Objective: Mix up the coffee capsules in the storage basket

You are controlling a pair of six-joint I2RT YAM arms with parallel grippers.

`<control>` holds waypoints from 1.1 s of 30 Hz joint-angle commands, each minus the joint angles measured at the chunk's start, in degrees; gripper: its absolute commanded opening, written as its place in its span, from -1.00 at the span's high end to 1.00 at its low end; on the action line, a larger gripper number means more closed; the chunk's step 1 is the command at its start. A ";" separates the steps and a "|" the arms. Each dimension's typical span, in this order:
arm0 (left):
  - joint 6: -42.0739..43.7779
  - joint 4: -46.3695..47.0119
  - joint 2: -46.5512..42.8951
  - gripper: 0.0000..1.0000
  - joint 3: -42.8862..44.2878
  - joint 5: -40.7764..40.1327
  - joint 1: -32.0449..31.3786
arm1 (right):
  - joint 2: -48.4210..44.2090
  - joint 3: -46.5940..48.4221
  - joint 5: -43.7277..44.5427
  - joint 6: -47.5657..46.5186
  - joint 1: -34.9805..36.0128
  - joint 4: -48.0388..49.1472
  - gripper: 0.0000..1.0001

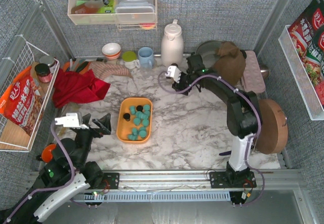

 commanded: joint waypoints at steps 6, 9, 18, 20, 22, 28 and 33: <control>-0.44 0.58 -1.25 -0.99 0.12 0.67 0.85 | -18.03 -17.20 2.59 9.67 18.09 13.73 0.27; -0.81 0.51 -1.73 -0.98 0.04 0.41 1.23 | -18.30 -19.03 3.17 14.62 25.70 17.61 0.27; -1.59 0.07 -2.71 -0.98 -0.24 0.11 1.82 | -7.92 -14.27 2.71 24.33 31.98 23.28 0.16; -1.63 -0.12 -2.77 -0.98 -0.28 0.12 1.88 | -7.50 -13.38 2.31 24.09 31.98 22.28 0.06; -1.51 0.02 -2.80 -0.98 -0.35 -0.01 1.89 | -7.80 -12.66 2.23 23.66 31.94 20.94 -0.02; -1.26 0.33 -2.35 -0.98 -0.37 0.74 2.46 | -10.52 -12.61 1.39 24.98 29.98 20.83 -0.59; -1.37 0.14 -2.16 -0.98 -0.38 0.91 2.68 | -12.14 -12.15 1.91 27.19 25.60 21.16 -0.98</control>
